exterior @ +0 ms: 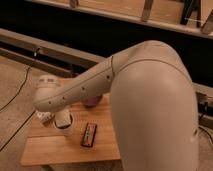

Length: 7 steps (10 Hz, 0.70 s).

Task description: Place the eraser in the ceramic cup

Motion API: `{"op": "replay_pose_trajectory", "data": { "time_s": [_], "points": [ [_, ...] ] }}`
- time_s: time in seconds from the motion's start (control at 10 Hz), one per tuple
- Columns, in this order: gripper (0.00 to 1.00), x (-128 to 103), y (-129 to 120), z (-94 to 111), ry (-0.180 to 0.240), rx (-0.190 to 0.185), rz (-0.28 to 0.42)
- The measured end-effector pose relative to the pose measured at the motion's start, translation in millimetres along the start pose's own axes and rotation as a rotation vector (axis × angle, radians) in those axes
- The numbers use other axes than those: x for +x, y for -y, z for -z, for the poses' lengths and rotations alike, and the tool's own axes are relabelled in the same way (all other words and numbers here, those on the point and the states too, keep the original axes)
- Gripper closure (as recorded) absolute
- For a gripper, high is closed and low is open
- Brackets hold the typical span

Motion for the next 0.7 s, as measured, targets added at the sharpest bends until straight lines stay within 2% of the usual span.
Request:
{"op": "replay_pose_trajectory", "data": {
  "time_s": [0.1, 0.2, 0.7],
  "points": [
    [0.27, -0.1, -1.0, -0.2, 0.005, -0.007, 0.007],
    [0.22, 0.3, -1.4, -0.1, 0.008, -0.011, 0.011],
    [0.2, 2.4, -1.0, 1.9, 0.017, -0.024, 0.02]
  ]
}}
